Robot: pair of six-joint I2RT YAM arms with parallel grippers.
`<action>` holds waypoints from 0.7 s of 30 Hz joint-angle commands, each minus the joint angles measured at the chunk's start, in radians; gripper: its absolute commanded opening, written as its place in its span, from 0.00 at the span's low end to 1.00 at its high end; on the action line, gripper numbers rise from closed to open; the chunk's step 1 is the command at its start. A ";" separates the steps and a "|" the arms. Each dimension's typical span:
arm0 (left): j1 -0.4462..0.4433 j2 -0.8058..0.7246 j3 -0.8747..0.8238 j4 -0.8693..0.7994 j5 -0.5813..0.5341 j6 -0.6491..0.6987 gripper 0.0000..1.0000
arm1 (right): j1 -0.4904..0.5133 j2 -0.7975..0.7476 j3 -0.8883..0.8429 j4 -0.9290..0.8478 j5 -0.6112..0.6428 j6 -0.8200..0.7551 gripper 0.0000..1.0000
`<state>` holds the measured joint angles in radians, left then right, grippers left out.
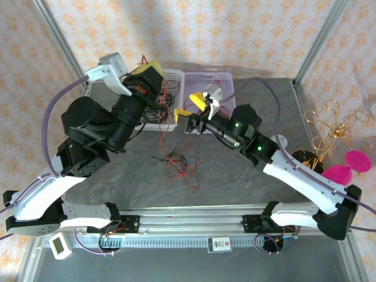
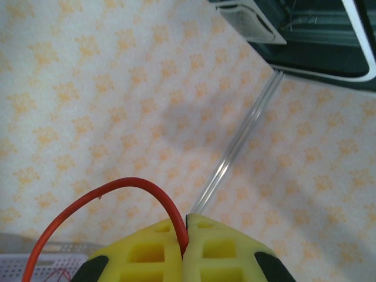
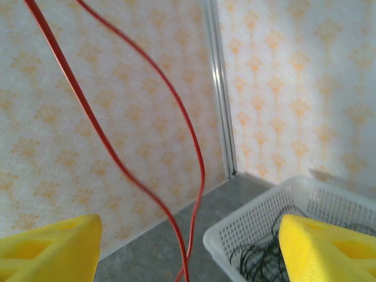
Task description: Untangle the cables
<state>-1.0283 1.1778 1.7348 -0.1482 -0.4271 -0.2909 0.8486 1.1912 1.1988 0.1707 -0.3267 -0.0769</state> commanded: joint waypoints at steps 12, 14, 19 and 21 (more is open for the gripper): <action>-0.008 0.016 -0.066 -0.094 -0.059 -0.067 0.00 | -0.053 0.164 0.240 -0.096 -0.199 -0.168 0.31; -0.008 0.026 -0.055 -0.129 -0.132 -0.063 0.00 | -0.064 0.156 0.237 -0.094 -0.195 -0.166 0.19; 0.000 0.037 -0.077 -0.128 -0.195 -0.055 0.08 | -0.086 0.155 0.258 -0.118 -0.176 -0.162 0.01; 0.004 0.035 -0.089 -0.113 -0.199 -0.048 0.13 | -0.095 0.159 0.270 -0.131 -0.171 -0.163 0.00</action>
<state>-1.0279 1.2144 1.6604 -0.2504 -0.5674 -0.3473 0.7650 1.3640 1.4120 0.0513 -0.5144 -0.2367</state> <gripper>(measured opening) 0.113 0.052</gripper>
